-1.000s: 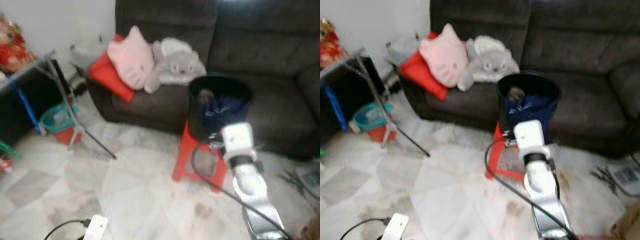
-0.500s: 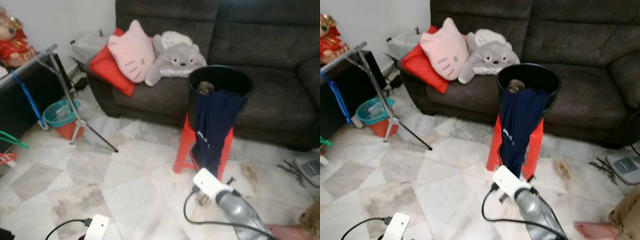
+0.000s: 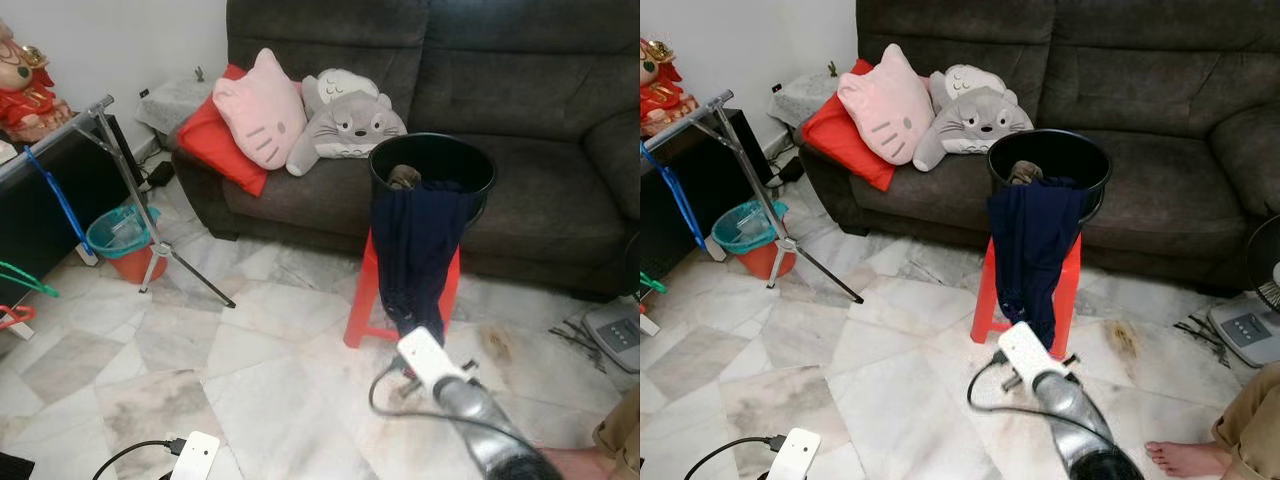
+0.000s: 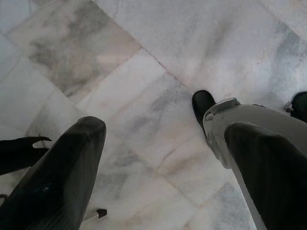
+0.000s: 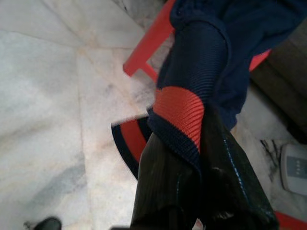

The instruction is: Hang hanger

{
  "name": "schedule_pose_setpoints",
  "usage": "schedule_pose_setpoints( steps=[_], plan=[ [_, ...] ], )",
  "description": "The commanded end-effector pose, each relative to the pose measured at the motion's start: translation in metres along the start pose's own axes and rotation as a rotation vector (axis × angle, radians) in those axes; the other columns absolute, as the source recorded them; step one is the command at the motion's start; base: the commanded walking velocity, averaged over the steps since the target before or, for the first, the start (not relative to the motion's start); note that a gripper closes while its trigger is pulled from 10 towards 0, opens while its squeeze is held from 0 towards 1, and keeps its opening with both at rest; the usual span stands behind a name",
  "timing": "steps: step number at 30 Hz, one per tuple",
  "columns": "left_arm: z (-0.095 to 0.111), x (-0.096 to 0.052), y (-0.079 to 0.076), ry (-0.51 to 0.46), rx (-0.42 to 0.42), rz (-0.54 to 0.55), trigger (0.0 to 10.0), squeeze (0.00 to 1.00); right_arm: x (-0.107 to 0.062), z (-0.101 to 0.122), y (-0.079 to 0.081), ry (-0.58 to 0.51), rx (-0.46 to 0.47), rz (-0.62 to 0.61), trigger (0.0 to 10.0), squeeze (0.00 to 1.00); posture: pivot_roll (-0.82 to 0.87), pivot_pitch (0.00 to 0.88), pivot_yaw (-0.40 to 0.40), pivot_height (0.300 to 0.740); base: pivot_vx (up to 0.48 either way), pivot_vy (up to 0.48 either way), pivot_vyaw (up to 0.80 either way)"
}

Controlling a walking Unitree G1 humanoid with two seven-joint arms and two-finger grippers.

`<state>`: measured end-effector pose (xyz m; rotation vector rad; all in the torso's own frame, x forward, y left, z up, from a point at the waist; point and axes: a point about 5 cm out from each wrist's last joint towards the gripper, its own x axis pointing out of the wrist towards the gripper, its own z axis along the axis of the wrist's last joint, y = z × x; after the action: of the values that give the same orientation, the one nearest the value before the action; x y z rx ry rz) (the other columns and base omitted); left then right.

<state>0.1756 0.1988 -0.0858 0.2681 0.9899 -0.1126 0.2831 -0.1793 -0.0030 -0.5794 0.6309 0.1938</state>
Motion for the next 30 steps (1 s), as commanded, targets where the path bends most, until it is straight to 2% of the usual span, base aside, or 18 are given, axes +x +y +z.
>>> schedule_pose_setpoints(
  steps=[1,3,8,11,12,14,15,17,18,25,30],
  plan=[
    [-0.003,-0.001,0.002,0.016,0.025,-0.001,10.0,0.0,0.002,-0.008,0.004,0.041,0.009,0.001,10.0,0.0,0.0,0.0,0.05,0.74,0.0,0.0,0.0],
    [-0.003,-0.001,0.002,0.016,0.025,0.0,10.0,0.0,0.004,-0.012,0.006,0.072,0.05,0.011,10.0,0.0,0.0,0.0,0.053,0.74,0.0,0.0,0.0],
    [-0.003,-0.001,0.002,0.017,0.028,0.0,10.0,0.0,0.004,-0.028,0.005,0.135,0.069,-0.043,10.0,0.0,-0.01,0.0,0.055,0.74,0.0,0.0,0.0],
    [-0.003,-0.001,0.002,0.017,0.03,-0.002,10.0,0.0,0.002,-0.036,0.005,0.158,0.136,-0.07,10.0,0.0,0.0,0.0,0.052,0.74,0.0,0.0,0.0],
    [-0.003,-0.001,0.002,0.017,0.029,-0.003,10.0,0.0,0.0,-0.046,0.008,0.197,0.207,-0.088,10.0,0.0,0.0,0.0,0.051,0.74,0.0,0.0,0.0],
    [-0.003,-0.001,0.002,0.017,0.028,-0.002,10.0,0.0,-0.003,-0.056,0.012,0.241,0.237,-0.092,10.0,0.0,0.01,0.0,0.05,0.74,0.0,0.0,0.0],
    [-0.003,-0.001,0.002,0.017,0.028,-0.002,10.0,0.0,-0.003,-0.056,0.012,0.241,0.237,-0.092,10.0,0.0,0.01,0.0,0.05,0.74,0.0,0.0,0.0],
    [-0.004,-0.001,0.002,0.018,0.025,-0.001,10.0,0.0,-0.012,-0.08,0.022,0.332,0.259,-0.091,10.0,0.0,0.02,0.0,0.049,0.74,0.0,0.0,0.0],
    [-0.004,-0.001,0.002,0.019,0.025,-0.001,10.0,0.0,-0.013,-0.083,0.023,0.343,0.261,-0.09,10.0,0.0,0.02,0.0,0.049,0.74,0.0,0.0,0.0],
    [-0.005,-0.001,0.002,0.026,0.03,0.001,10.0,0.0,-0.022,-0.101,0.035,0.394,0.268,-0.075,10.0,0.0,0.02,0.0,0.05,0.74,0.0,0.0,0.0],
    [-0.006,-0.001,0.002,0.03,0.038,-0.001,10.0,0.0,-0.022,-0.101,0.034,0.372,0.278,-0.084,10.0,0.0,0.01,0.0,0.053,0.74,0.0,0.0,0.0]
  ],
)
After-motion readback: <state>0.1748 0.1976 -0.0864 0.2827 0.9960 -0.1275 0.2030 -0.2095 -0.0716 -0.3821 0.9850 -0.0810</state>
